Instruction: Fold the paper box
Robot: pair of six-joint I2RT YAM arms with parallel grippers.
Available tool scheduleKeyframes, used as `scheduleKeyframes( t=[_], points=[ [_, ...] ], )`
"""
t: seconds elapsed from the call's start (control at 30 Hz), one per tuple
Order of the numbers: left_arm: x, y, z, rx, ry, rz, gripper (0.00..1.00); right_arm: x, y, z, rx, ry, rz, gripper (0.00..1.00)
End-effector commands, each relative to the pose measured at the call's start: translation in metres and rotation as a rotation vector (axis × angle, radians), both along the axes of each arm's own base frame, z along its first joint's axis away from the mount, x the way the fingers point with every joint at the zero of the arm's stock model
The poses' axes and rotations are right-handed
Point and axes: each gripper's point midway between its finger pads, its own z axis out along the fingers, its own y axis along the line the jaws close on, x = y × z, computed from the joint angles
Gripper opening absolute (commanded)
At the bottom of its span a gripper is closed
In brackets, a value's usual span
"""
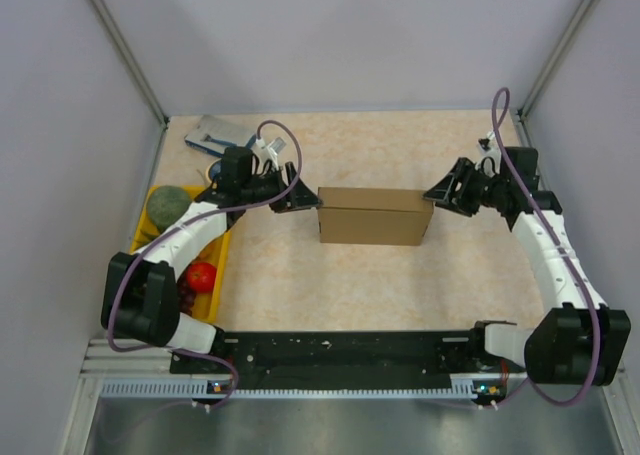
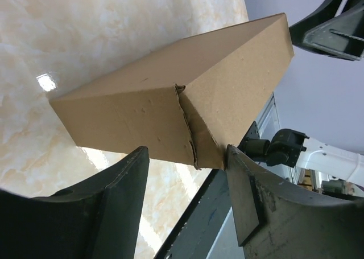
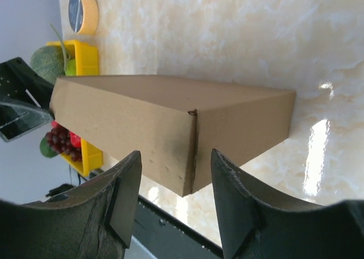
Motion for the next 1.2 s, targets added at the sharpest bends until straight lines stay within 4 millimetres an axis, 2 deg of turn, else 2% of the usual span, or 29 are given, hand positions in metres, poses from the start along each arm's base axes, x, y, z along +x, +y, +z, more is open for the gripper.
scheduleKeyframes(
  t=[0.0,0.03,0.07,0.1,0.17,0.2,0.3,0.33,0.37,0.4,0.43,0.47,0.5,0.53,0.57,0.63,0.67,0.7,0.73,0.77,0.8,0.93,1.03,1.17],
  points=[
    [0.006,0.007,0.016,0.041,-0.064,0.022,0.62,0.01,-0.008,0.05,-0.123,-0.15,-0.017,0.53],
    [0.004,0.011,0.025,0.034,-0.089,0.034,0.64,0.005,-0.004,0.052,-0.153,-0.147,0.001,0.54],
    [0.005,0.017,0.03,0.028,-0.103,0.055,0.64,0.007,-0.009,0.056,-0.2,-0.161,-0.028,0.54],
    [0.005,0.021,0.031,0.02,-0.114,0.074,0.64,0.008,-0.002,0.071,-0.22,-0.196,-0.015,0.55],
    [0.004,0.031,0.044,0.011,-0.155,0.113,0.64,0.008,-0.003,0.079,-0.295,-0.212,-0.042,0.56],
    [0.002,0.034,0.044,0.015,-0.158,0.127,0.63,0.007,0.007,0.093,-0.305,-0.246,-0.021,0.56],
    [0.0,0.041,0.047,0.024,-0.165,0.157,0.54,0.01,0.023,0.11,-0.324,-0.283,-0.015,0.56],
    [-0.001,0.041,0.046,0.024,-0.163,0.156,0.51,0.006,0.041,0.112,-0.307,-0.286,0.026,0.56],
    [-0.001,0.041,0.044,0.025,-0.156,0.156,0.39,0.007,0.053,0.118,-0.285,-0.305,0.046,0.55],
    [-0.001,0.041,0.041,0.025,-0.143,0.154,0.35,0.006,0.067,0.125,-0.262,-0.324,0.076,0.52],
    [0.001,0.04,0.032,0.035,-0.113,0.151,0.29,0.006,0.089,0.12,-0.233,-0.307,0.118,0.48],
    [0.002,0.038,0.03,0.037,-0.107,0.146,0.26,0.003,0.103,0.122,-0.203,-0.308,0.15,0.45],
    [0.003,0.037,0.028,0.035,-0.1,0.143,0.2,0.008,0.118,0.129,-0.158,-0.339,0.169,0.37],
    [0.003,0.033,0.023,0.037,-0.087,0.133,0.18,0.011,0.133,0.123,-0.115,-0.307,0.183,0.31],
    [0.004,0.03,0.022,0.036,-0.089,0.126,0.16,0.004,0.153,0.122,-0.077,-0.302,0.24,0.27],
    [0.004,0.025,0.019,0.023,-0.079,0.123,0.12,0.007,0.178,0.128,-0.015,-0.324,0.276,0.15],
    [0.005,0.023,0.019,0.009,-0.089,0.12,0.1,0.004,0.196,0.119,0.001,-0.304,0.322,0.12],
    [0.005,0.021,0.02,-0.006,-0.084,0.12,0.08,0.002,0.207,0.119,0.026,-0.292,0.338,0.06],
    [0.005,0.021,0.02,-0.01,-0.083,0.121,0.07,0.006,0.218,0.12,0.06,-0.308,0.352,0.03],
    [0.005,0.02,0.02,-0.01,-0.082,0.12,0.06,0.003,0.232,0.109,0.08,-0.273,0.393,0.0],
    [0.005,0.019,0.02,-0.011,-0.077,0.121,0.05,0.003,0.239,0.107,0.099,-0.257,0.403,0.0],
    [0.007,0.012,0.026,-0.036,-0.099,0.11,0.0,0.0,0.259,0.095,0.111,-0.234,0.44,0.0],
    [0.006,0.003,0.027,-0.039,-0.097,0.087,0.0,-0.001,0.262,0.086,0.11,-0.214,0.444,0.0],
    [0.005,-0.003,0.025,-0.032,-0.091,0.078,0.0,-0.001,0.261,0.086,0.11,-0.219,0.431,0.0]
  ],
)
